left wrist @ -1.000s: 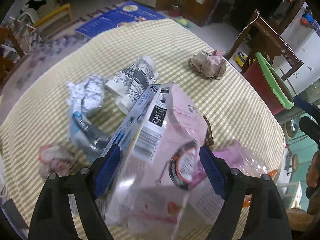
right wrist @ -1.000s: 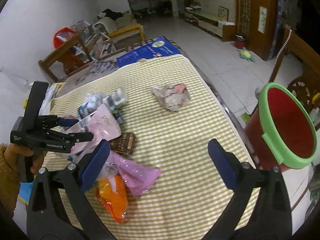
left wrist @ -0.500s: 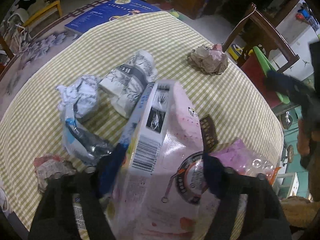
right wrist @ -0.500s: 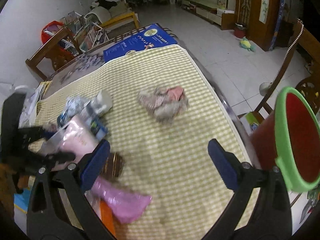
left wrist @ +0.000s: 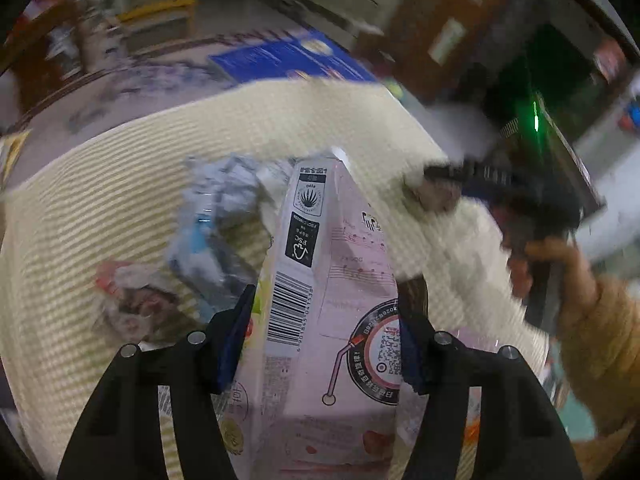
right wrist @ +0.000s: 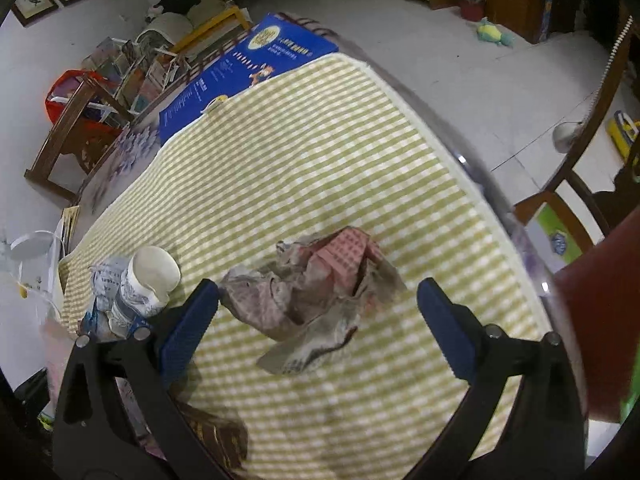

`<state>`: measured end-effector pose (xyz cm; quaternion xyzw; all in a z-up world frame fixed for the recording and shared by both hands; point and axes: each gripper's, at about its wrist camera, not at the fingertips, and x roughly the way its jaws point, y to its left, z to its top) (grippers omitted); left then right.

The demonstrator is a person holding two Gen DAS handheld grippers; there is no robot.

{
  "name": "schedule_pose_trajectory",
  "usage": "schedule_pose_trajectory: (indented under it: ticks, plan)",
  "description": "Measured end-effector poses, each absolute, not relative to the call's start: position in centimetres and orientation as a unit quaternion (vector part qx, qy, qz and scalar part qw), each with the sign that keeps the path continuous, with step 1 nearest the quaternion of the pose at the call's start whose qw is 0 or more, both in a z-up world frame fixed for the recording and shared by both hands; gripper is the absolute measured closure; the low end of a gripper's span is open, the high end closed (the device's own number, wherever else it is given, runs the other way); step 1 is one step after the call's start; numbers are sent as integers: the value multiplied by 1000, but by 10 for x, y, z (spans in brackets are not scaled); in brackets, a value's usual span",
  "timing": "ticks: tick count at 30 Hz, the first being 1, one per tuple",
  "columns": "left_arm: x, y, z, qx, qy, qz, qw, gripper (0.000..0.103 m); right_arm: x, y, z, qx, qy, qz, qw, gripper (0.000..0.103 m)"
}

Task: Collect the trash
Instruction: 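Grasp the crumpled paper with the right gripper while the left holds the pink carton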

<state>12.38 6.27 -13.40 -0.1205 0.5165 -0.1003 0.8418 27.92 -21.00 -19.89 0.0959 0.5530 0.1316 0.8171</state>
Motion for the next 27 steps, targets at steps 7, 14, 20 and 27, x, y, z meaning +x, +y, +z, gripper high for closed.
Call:
schedule_pose_trajectory:
  ticks: [7, 14, 20, 27]
  plan:
    - [107, 80, -126, -195, 479, -40, 855, 44, 268, -192, -187, 69, 532, 167, 827, 46]
    - [91, 74, -108, -187, 440, -17, 878, 44, 229, -199, -137, 60, 485, 188, 852, 50]
    - [81, 59, -94, -177, 426, -29, 887, 44, 183, -207, -97, 49, 445, 199, 872, 49]
    - [66, 32, -76, -156, 414, -48, 896, 44, 135, -217, -74, 42, 419, 204, 884, 49]
